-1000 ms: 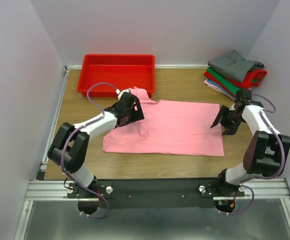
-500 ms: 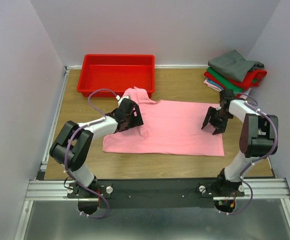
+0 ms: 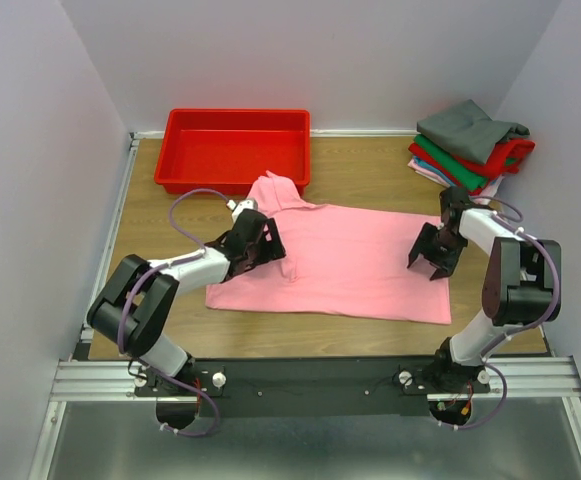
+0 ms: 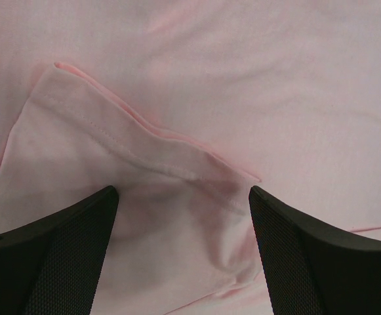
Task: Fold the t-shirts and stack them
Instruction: Fold the tshirt
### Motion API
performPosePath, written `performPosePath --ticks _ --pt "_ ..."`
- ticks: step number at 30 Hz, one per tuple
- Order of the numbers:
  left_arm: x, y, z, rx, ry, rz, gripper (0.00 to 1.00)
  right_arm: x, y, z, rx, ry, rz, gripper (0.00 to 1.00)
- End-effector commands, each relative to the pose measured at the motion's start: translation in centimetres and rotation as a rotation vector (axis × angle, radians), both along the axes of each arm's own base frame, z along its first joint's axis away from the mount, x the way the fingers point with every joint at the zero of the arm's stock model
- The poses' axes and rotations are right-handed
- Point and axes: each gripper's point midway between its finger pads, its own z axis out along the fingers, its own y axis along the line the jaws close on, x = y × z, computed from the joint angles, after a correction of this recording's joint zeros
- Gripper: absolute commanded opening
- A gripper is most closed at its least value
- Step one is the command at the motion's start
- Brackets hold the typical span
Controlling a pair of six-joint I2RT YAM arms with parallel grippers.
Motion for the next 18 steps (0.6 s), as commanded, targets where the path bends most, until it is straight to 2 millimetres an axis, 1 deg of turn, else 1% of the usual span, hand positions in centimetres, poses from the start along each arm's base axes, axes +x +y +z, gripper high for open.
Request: performPosePath --ticks 1,2,5,9,10,13,14,16,17,18 --pt "-6.6 2.8 -4.8 0.104 0.227 0.023 0.89 -4.9 -1.1 -1.5 -0.074 0.173 -0.046 0.74" --pt "-7.5 3.0 -4.9 0.107 0.246 0.022 0.89 -5.0 -1.1 -1.4 -0.073 0.173 -0.050 0.74" --pt "-9.0 3.0 -5.1 0.103 0.274 0.027 0.89 -5.4 -1.1 -0.9 -0.077 0.177 -0.058 0.74" --pt "-10.0 2.7 -4.3 0.079 0.275 0.017 0.89 -6.4 -1.1 -0.7 -0.083 0.192 -0.059 0.74" --pt "-10.1 2.5 -3.8 0.073 0.268 0.015 0.89 -6.6 -1.1 -0.7 -0.084 0.195 -0.055 0.74" --pt "-9.6 2.2 -1.6 0.053 0.221 0.016 0.89 -6.5 -1.2 -0.2 -0.087 0.186 -0.038 0.75" --pt "-8.8 2.0 -0.5 0.050 0.190 0.022 0.89 -6.3 -1.3 0.0 -0.088 0.180 -0.034 0.75" --pt "-8.3 2.1 1.0 0.062 0.162 0.021 0.89 -5.3 -1.2 1.1 -0.082 0.147 -0.020 0.76" --pt "-7.2 1.8 2.4 0.063 0.125 0.030 0.89 -4.9 -1.2 1.4 -0.078 0.133 -0.015 0.76" --pt "-6.7 1.8 3.1 0.072 0.107 0.025 0.89 -4.3 -1.2 2.0 -0.077 0.112 -0.011 0.76"
